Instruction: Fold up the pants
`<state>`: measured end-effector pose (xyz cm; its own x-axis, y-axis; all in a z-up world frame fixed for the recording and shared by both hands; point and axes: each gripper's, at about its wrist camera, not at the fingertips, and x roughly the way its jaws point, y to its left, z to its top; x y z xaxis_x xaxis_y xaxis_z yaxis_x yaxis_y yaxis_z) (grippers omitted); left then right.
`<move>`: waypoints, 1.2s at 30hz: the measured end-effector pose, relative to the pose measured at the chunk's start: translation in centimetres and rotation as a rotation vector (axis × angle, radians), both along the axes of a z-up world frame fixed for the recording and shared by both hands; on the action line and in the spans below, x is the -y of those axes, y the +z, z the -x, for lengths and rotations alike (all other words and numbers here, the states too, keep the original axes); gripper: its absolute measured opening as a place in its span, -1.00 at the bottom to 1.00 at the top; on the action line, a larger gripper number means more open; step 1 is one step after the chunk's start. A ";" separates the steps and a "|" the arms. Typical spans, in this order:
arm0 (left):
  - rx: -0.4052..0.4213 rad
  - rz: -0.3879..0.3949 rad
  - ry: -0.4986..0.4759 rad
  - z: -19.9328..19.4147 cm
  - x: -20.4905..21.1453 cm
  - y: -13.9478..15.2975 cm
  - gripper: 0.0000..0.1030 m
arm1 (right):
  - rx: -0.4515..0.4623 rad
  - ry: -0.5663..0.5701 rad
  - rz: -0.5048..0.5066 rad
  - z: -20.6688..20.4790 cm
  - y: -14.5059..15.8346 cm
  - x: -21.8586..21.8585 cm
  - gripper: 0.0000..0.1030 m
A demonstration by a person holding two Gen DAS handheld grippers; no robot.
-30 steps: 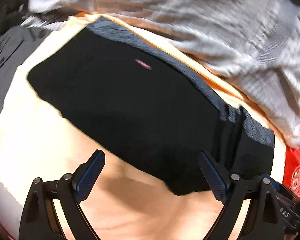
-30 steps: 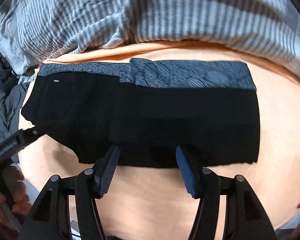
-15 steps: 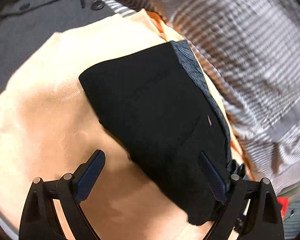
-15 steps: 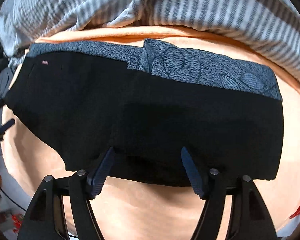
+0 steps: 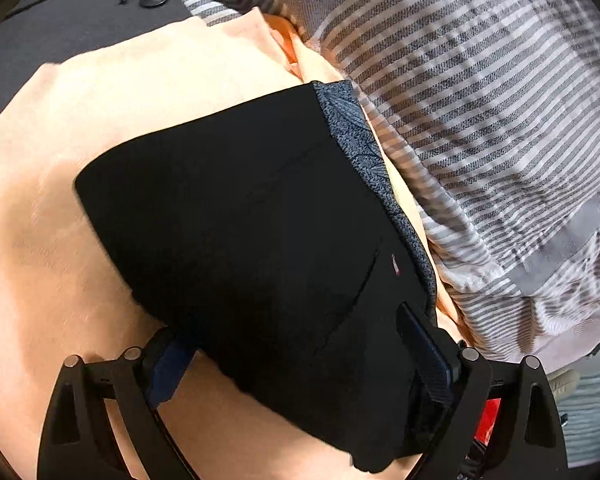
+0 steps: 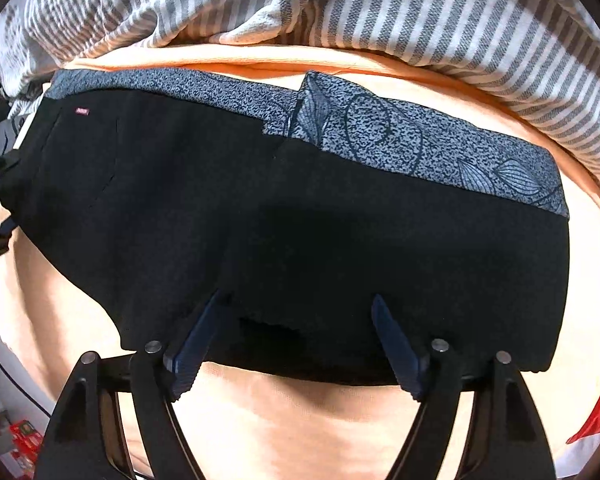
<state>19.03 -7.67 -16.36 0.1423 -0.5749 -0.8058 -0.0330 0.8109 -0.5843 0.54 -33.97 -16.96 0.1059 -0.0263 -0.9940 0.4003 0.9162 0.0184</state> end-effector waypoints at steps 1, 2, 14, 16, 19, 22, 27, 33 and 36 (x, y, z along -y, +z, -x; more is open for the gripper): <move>0.003 -0.012 0.009 -0.1 0.2 0.0 0.85 | -0.001 0.001 0.002 -0.1 -0.1 -0.1 0.59; 0.006 -0.028 0.019 -0.2 0.5 0.0 0.85 | -0.001 0.000 0.002 -0.2 -0.2 -0.5 0.60; 0.070 -0.220 -0.020 0.0 1.2 2.0 -0.44 | 0.095 0.019 -0.007 -0.5 2.5 -3.1 -0.47; 0.107 -0.242 -0.046 0.2 2.0 3.0 -0.48 | 0.069 0.012 -0.029 -0.6 1.3 -3.4 -0.48; 0.161 -0.237 -0.079 0.7 3.1 5.2 -0.51 | 0.042 -0.084 -0.109 -0.1 -1.6 -2.0 -0.48; 0.217 -0.233 -0.118 1.4 4.3 7.5 -0.52 | 0.071 -0.102 -0.135 0.1 -1.7 -1.7 -0.54; 0.280 -0.212 -0.187 2.8 7.1 11.1 -0.53 | 0.093 -0.088 -0.146 0.1 -1.9 -1.9 -0.53; 0.344 -0.217 -0.309 4.8 11.1 13.3 -0.53 | 0.142 -0.177 -0.274 1.5 -1.7 1.4 -0.53; 0.361 -0.227 -0.346 5.5 12.7 13.8 -0.53 | 0.194 -0.192 -0.309 1.2 0.1 2.6 -0.46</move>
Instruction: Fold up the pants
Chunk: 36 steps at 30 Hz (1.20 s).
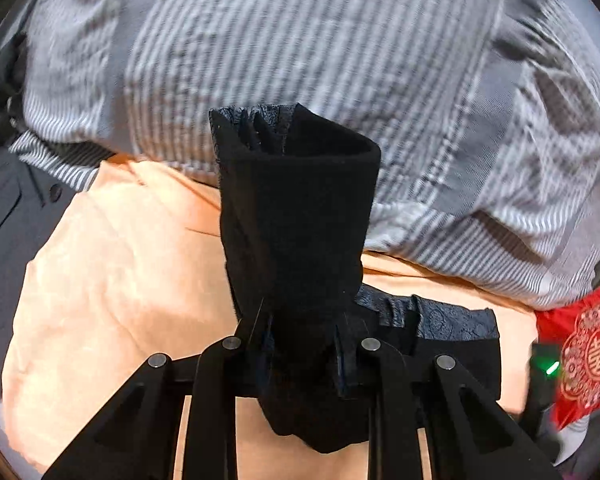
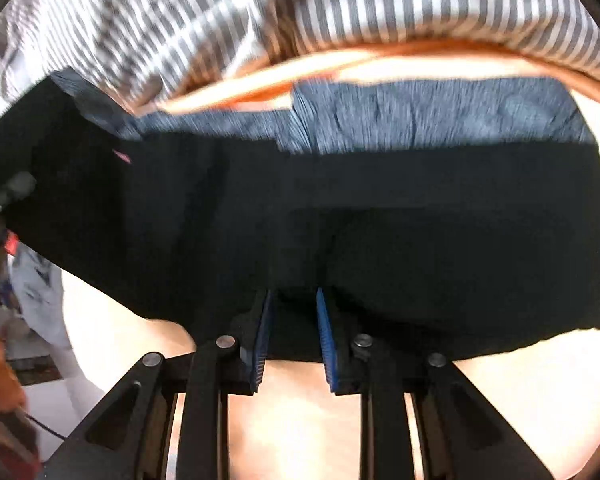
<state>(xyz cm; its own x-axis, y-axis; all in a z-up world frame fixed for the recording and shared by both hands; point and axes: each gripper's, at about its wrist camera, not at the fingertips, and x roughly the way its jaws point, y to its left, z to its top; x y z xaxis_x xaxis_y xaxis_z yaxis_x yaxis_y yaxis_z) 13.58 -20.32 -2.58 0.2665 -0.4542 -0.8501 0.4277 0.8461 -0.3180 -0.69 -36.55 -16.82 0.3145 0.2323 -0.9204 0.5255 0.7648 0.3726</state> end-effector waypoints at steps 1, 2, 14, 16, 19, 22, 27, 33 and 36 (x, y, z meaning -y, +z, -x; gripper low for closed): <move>0.003 -0.002 -0.007 0.1 0.2 0.1 -0.53 | 0.026 -0.004 -0.023 -0.3 0.9 0.5 -0.44; 0.008 -0.007 -0.017 0.3 0.6 0.1 -0.53 | 0.050 -0.004 -0.049 -0.7 1.8 1.0 -0.40; 0.051 -0.037 -0.102 2.3 3.1 0.5 -0.53 | 0.241 0.217 -0.201 -14.2 12.3 -1.2 0.55; 0.059 -0.043 -0.114 2.6 3.3 0.6 -0.53 | 0.216 0.268 -0.198 -16.7 12.3 -2.5 0.56; 0.061 -0.044 -0.126 2.8 3.5 0.5 -0.53 | 0.128 0.361 -0.202 -19.4 11.5 -4.1 0.57; 0.056 -0.043 -0.128 2.8 3.6 0.5 -0.53 | 0.001 0.407 -0.137 -20.4 10.5 -5.4 0.55; 0.040 -0.046 -0.139 2.9 3.5 0.6 -0.53 | -0.024 0.393 -0.205 -19.7 9.2 -5.2 -0.64; 0.073 -0.040 -0.229 5.5 5.8 2.6 -0.53 | 0.089 0.347 -0.253 -15.6 11.1 -2.4 -0.67; 0.093 -0.038 -0.295 7.5 7.6 3.8 -0.53 | 0.152 0.299 -0.286 -12.7 12.2 -0.1 -0.67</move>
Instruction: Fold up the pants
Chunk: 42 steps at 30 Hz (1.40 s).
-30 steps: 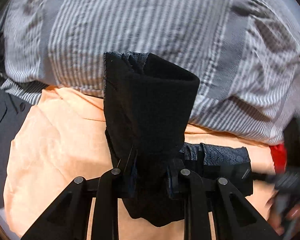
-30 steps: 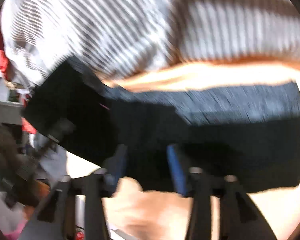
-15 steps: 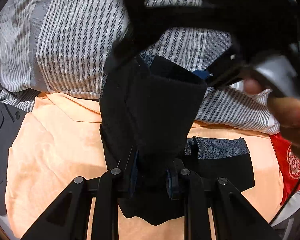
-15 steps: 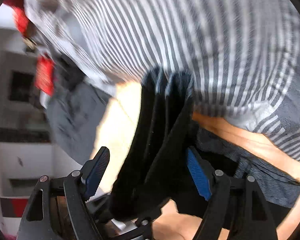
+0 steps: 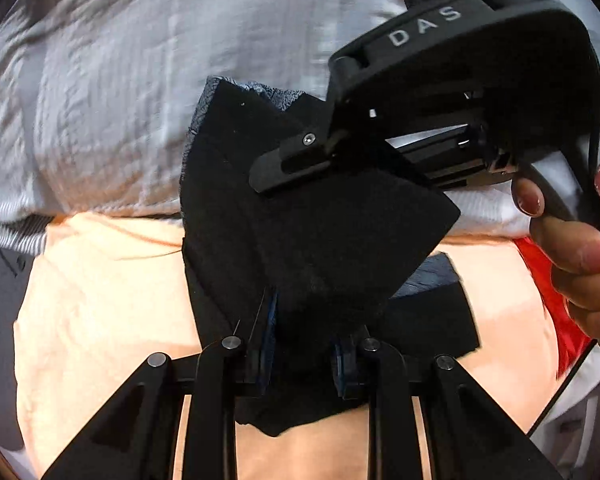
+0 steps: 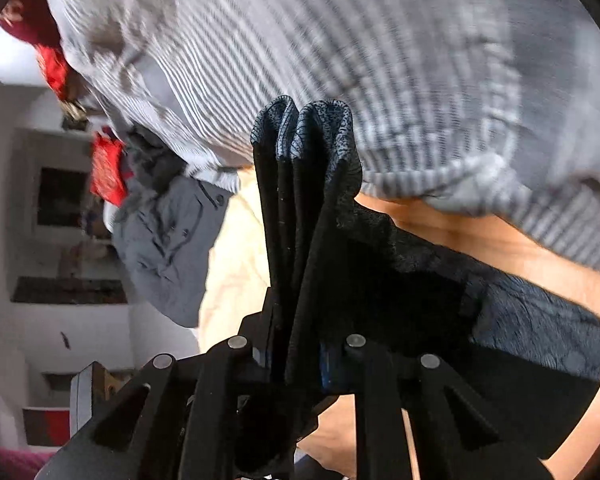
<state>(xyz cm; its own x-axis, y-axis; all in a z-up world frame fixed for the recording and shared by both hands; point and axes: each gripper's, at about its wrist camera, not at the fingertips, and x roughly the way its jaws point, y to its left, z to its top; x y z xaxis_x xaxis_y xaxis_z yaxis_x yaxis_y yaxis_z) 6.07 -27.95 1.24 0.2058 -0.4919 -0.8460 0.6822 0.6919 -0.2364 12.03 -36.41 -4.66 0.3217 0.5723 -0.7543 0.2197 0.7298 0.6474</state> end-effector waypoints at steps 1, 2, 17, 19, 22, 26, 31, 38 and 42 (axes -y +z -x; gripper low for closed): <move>0.001 0.001 -0.023 0.7 0.7 0.3 -0.53 | 0.015 -0.024 -0.018 1.3 0.4 1.0 -0.66; 0.000 0.002 -0.052 1.5 1.6 0.6 -0.53 | 0.023 -0.039 -0.029 2.2 0.8 1.8 -0.66; -0.061 -0.124 -0.336 11.5 13.7 -4.5 -0.53 | 0.073 -0.393 -0.181 20.2 -4.8 16.2 -0.66; -0.074 -0.149 -0.347 12.1 14.5 -5.5 -0.53 | 0.066 -0.425 -0.206 21.4 -6.1 17.1 -0.66; -0.071 -0.182 -0.369 13.0 15.4 -6.7 -0.53 | 0.057 -0.475 -0.251 23.4 -8.1 18.4 -0.66; -0.075 -0.239 -0.389 13.8 16.5 -9.0 -0.53 | 0.031 -0.513 -0.283 25.4 -10.7 19.3 -0.67; -0.036 -0.308 -0.401 15.1 17.4 -10.3 -0.41 | -0.043 -0.568 -0.303 27.5 -14.3 20.0 -0.67; -0.052 -0.295 -0.409 15.1 15.6 -8.1 0.27 | -0.115 -0.598 -0.177 28.7 -12.5 20.2 -0.32; -0.042 -0.270 -0.318 12.3 13.4 -6.2 0.27 | -0.092 -0.603 -0.022 29.0 -9.0 21.0 -0.32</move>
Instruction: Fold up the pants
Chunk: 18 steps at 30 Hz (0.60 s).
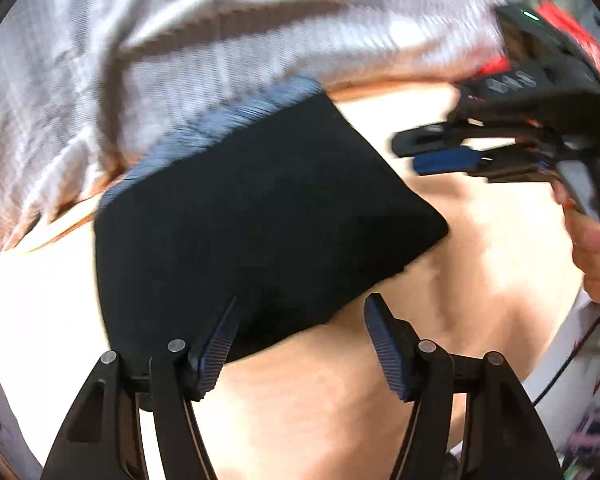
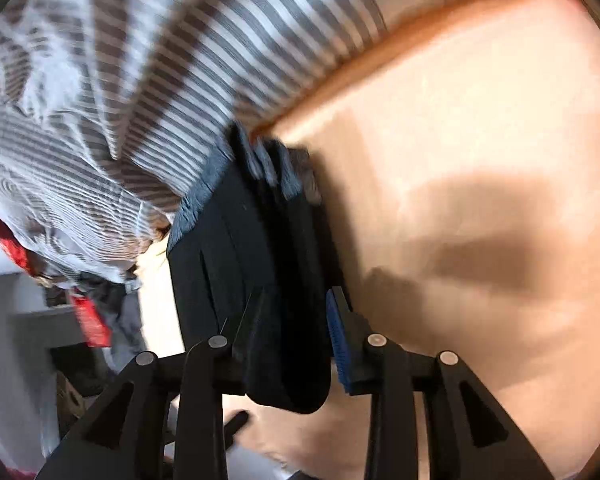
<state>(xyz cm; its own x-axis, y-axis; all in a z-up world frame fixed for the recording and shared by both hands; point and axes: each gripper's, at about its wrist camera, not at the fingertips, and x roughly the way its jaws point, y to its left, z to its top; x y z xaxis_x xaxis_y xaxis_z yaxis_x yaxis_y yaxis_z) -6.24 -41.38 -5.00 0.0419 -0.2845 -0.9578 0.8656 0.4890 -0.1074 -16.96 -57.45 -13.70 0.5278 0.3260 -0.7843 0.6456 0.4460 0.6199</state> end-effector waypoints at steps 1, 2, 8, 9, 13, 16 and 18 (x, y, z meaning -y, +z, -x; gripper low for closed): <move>0.012 -0.002 0.050 -1.4 -0.5 0.2 0.27 | 0.008 0.008 0.025 -0.2 0.8 0.0 -0.34; 0.025 -0.006 0.097 -2.5 -1.1 0.0 0.28 | 0.020 0.024 0.058 -0.8 2.0 -0.3 -0.37; 0.018 -0.086 0.304 -7.7 -2.9 -2.8 0.28 | -0.026 0.150 0.163 -5.5 3.5 -4.2 -0.37; 0.015 -0.109 0.314 -8.0 -3.3 -3.5 0.28 | -0.048 0.170 0.180 -5.7 3.2 -5.1 -0.37; -0.058 -0.166 0.308 -7.6 -3.8 -7.1 0.59 | -0.165 0.214 0.221 -4.6 0.7 -7.3 -0.38; -0.032 -0.158 0.289 -7.0 -3.9 -7.5 0.59 | -0.223 0.222 0.238 -3.3 -1.6 -8.5 -0.38; -0.044 -0.158 0.290 -7.0 -4.1 -7.5 0.60 | -0.203 0.202 0.240 -2.8 -1.6 -8.4 -0.38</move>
